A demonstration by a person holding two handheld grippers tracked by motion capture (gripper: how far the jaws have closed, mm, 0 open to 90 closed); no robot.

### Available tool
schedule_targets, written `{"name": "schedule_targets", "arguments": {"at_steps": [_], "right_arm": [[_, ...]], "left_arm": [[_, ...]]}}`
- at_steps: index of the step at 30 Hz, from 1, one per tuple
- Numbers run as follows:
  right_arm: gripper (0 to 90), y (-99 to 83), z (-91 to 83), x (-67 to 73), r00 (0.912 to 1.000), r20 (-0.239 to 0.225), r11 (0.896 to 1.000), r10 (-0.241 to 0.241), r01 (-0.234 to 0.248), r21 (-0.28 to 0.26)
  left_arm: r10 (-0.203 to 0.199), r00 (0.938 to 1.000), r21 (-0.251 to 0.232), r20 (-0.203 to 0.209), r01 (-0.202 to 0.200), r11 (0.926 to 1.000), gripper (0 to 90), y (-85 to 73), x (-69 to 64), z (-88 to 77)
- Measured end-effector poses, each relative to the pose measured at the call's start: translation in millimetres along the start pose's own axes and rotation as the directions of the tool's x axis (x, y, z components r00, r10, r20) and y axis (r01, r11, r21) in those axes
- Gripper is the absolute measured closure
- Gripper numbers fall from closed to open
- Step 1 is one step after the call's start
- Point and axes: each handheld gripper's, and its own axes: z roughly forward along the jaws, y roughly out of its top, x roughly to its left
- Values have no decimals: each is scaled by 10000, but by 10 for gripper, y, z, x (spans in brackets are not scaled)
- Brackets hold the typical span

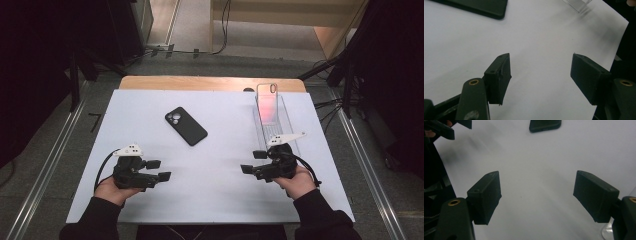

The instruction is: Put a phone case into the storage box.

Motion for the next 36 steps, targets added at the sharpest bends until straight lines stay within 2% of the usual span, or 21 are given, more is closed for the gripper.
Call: {"name": "schedule_targets", "arguments": {"at_steps": [2,9,13,21,29,32,34,36], "right_arm": [[202,45,17,15,9999,99,9997,61,-59,-232],[189,179,97,4,9991,369,9990,208,-193,-410],[188,262,174,-12,9978,394,9971,538,-515,-564],[187,400,285,-44,9963,740,9981,434,-401,-461],[132,568,424,-75,9970,688,9986,353,-324,-425],[87,643,496,-58,9981,604,9991,102,-76,-425],[0,705,536,-58,9992,403,9993,-57,72,-379],[0,749,565,-45,9989,455,9989,-68,89,-467]], "left_arm": [[-39,10000,-155,-2,39,9999,331,2,0,-18],[-335,9994,62,-12,335,9994,330,-33,24,-17],[-252,9997,38,27,252,9997,330,-29,4,-19],[-286,9996,65,24,286,9996,330,-57,-1,-25],[-304,9995,156,-4,304,9994,330,-65,-9,-25],[-361,9993,130,-63,361,9993,330,-70,-5,-27],[-388,9992,79,-131,389,9992,330,-69,-3,-34],[-406,9991,42,-116,407,9992,330,-68,-3,-40]]}}
